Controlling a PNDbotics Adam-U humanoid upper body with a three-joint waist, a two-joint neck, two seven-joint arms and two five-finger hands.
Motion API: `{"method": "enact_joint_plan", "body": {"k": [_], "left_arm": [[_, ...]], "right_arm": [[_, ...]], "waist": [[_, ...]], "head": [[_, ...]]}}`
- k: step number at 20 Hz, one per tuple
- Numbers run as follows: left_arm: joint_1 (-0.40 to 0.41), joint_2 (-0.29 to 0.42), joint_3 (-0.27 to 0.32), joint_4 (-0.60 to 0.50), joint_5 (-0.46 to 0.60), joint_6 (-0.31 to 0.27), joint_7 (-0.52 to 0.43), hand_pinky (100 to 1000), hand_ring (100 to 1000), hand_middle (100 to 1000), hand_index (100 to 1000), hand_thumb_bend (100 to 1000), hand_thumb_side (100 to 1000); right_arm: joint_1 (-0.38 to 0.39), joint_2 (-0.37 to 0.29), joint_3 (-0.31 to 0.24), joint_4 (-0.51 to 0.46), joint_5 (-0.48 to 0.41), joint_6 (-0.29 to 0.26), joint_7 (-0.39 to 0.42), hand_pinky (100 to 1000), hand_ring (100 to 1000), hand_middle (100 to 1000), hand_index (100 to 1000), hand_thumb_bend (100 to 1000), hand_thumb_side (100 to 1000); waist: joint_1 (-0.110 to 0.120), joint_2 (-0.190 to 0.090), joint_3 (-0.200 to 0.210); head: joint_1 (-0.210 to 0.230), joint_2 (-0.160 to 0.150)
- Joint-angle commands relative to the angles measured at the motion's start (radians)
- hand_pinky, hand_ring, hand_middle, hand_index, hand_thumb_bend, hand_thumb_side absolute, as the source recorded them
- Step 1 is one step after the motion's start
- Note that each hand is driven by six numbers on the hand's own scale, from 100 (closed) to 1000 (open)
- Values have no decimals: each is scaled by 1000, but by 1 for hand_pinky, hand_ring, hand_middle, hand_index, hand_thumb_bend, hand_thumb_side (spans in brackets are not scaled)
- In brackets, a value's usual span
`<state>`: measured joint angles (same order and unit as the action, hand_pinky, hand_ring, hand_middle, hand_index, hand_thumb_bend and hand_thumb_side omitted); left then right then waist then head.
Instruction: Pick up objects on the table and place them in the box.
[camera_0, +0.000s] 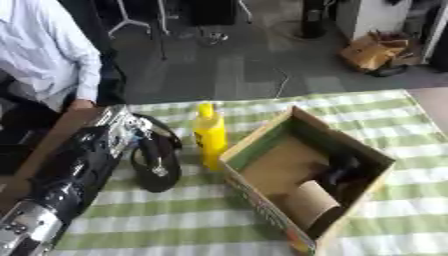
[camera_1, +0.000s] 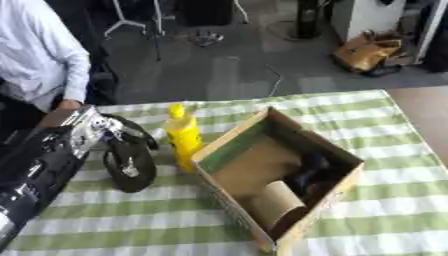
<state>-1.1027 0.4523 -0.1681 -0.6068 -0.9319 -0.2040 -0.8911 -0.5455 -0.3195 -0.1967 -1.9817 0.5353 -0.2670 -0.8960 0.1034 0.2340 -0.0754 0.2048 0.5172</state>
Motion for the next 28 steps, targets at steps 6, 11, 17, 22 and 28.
{"method": "enact_joint_plan", "body": {"k": [6,11,17,22,28], "left_arm": [[-24,16,0,-18,16,20,-16,328,667,783,856,100,100],[-30,18,-2,-34,19,34,-16,290,629,712,816,100,100],[-45,20,-3,-53,28,45,-16,284,588,624,733,100,100],[-68,28,-5,-67,33,61,-16,281,565,600,710,100,100],[-96,41,-15,-64,12,72,-16,300,564,591,702,100,100]], "right_arm": [[-12,-6,-6,-18,-4,-19,-11,820,772,595,563,100,1000],[-11,-6,-6,-18,-5,-22,-11,820,772,594,562,100,1000],[-9,-4,-6,-18,-5,-22,-11,822,772,594,562,100,1000],[-7,-5,-6,-18,-5,-24,-11,822,773,594,562,100,1000],[-5,-5,-4,-18,-2,-29,-11,823,773,594,562,100,1000]], "waist": [[-2,-23,7],[0,-25,6],[3,-27,6],[10,-31,6],[24,-40,8]], "head": [[5,2],[6,1],[6,4],[8,7],[9,12]]}}
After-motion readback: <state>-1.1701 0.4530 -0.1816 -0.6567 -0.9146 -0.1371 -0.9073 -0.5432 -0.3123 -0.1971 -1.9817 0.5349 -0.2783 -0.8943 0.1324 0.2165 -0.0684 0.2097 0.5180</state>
